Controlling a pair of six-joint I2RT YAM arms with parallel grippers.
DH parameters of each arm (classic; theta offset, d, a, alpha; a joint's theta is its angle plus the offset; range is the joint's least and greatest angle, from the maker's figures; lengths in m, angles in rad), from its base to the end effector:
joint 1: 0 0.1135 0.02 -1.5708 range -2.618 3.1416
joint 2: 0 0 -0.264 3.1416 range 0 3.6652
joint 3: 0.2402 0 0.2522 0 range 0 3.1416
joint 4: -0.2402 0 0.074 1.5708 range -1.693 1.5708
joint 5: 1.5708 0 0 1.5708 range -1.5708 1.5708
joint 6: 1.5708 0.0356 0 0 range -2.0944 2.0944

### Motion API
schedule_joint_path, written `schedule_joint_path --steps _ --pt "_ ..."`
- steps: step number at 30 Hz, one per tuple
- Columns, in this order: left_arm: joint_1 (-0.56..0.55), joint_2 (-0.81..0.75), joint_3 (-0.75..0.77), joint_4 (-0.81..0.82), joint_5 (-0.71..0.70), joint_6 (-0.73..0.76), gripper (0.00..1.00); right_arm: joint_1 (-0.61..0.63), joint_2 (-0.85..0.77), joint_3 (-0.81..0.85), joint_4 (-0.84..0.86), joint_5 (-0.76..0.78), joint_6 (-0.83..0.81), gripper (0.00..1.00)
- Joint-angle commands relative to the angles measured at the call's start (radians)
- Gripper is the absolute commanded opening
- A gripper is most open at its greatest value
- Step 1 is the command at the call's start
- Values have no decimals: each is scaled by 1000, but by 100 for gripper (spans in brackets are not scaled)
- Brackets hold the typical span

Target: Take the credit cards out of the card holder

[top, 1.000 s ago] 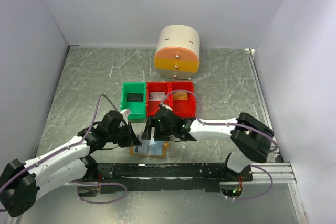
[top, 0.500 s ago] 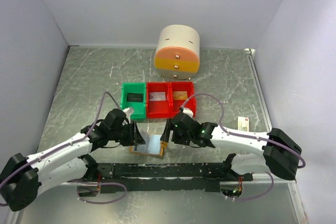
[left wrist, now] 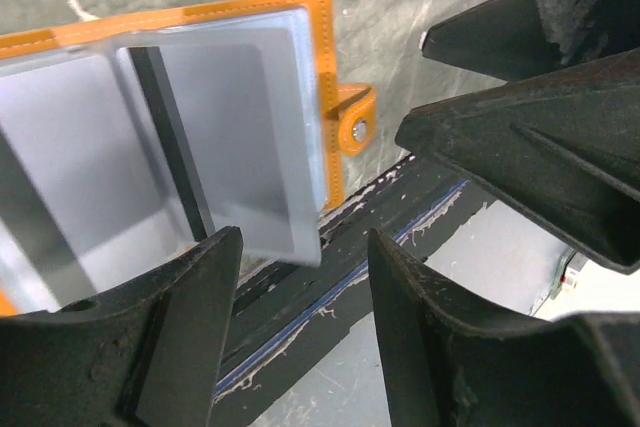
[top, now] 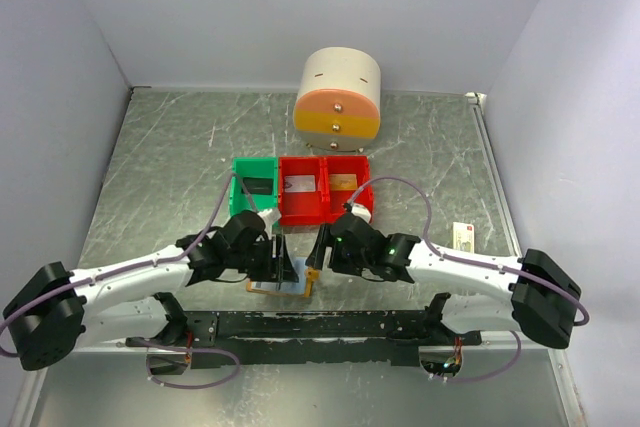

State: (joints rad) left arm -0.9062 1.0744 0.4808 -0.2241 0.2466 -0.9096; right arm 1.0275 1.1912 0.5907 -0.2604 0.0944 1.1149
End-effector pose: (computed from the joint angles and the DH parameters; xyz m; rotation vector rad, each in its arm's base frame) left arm 0.1197 -0.1668 0.1792 0.1265 2.6749 -1.0376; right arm 0.1215 0.1947 0.1868 0.1598 2.6065 0.7904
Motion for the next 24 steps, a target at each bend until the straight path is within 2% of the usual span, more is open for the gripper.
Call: schedule_joint_path --steps 1,7,10,14,19,24 --pt "-43 34 37 85 -32 -24 65 -6 -34 -3 -1 17 13 75" --pt "-70 26 55 54 -72 -26 68 -5 -41 -6 2 15 11 71" --pt "-74 -43 71 -79 -204 -58 68 -6 -44 -7 47 -12 -6 64" --pt "-73 -166 42 -193 -322 -117 75 -5 -35 2 101 -52 -35 54" --pt "-70 -243 12 -284 -354 -157 76 -4 21 32 163 -118 -77 46" --pt "-70 -303 -15 -308 -377 -200 83 17 107 116 141 -132 -113 43"
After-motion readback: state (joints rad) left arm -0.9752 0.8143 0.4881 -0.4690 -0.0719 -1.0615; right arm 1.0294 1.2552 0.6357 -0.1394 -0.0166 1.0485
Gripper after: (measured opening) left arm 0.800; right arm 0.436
